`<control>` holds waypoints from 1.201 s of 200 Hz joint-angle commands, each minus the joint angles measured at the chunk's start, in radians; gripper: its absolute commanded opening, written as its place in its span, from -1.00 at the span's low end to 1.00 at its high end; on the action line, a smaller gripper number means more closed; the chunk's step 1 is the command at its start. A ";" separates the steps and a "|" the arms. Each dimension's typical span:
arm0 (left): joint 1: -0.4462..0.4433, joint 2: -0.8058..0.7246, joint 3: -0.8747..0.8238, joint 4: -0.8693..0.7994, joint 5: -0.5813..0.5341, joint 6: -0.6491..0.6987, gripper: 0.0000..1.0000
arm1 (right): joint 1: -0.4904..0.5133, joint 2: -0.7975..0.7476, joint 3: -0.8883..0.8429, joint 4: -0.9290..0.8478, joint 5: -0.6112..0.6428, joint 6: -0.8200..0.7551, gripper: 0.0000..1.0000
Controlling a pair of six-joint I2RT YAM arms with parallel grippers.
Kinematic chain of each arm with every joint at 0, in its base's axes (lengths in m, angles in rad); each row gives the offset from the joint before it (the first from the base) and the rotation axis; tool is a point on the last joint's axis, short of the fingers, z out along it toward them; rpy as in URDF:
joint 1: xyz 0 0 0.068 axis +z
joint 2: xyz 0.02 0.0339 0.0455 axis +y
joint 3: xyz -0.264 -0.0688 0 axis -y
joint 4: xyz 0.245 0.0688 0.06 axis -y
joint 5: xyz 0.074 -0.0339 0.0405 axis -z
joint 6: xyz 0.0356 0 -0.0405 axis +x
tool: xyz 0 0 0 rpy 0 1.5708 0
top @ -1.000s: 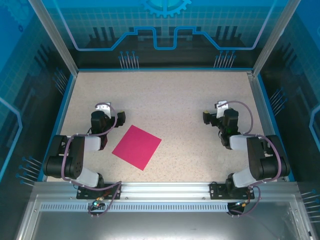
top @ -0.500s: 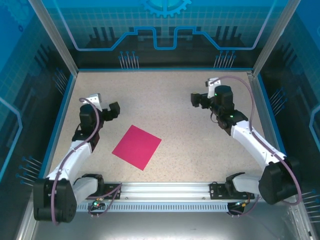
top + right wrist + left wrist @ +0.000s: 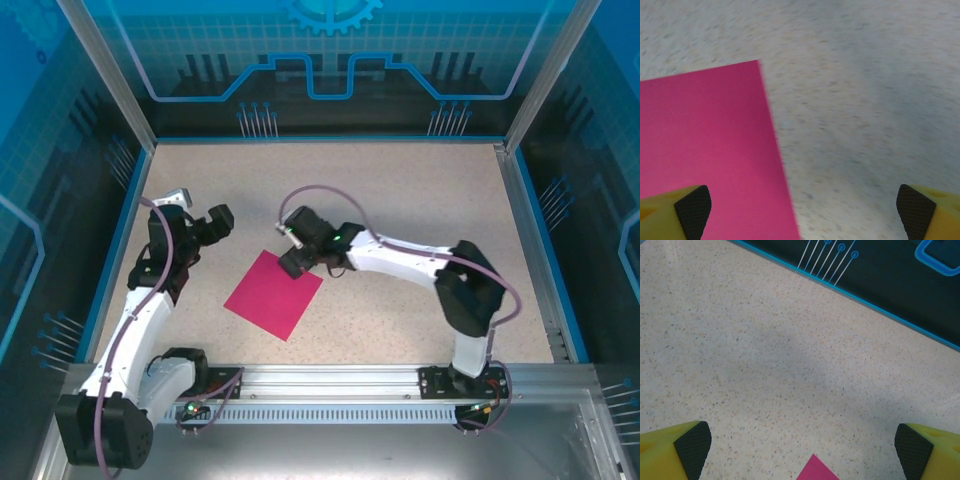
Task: Fold a paper plane with a square sheet of paper (pick it up from the middle)
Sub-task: Move the square sheet of paper to the center of the table.
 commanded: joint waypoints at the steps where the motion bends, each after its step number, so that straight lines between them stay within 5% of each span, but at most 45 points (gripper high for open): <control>1: -0.004 0.011 0.048 -0.079 -0.030 -0.044 0.97 | 0.044 0.083 0.096 -0.092 0.016 -0.064 0.99; 95: 0.077 0.065 0.055 -0.172 -0.161 -0.120 0.97 | 0.075 0.328 0.237 -0.126 0.112 -0.116 0.99; 178: 0.083 0.060 0.044 -0.183 -0.175 -0.114 0.97 | -0.237 0.231 0.040 -0.097 0.024 0.008 0.99; 240: 0.083 0.060 0.040 -0.186 -0.167 -0.123 0.97 | -0.450 0.098 -0.077 -0.165 0.101 0.194 0.99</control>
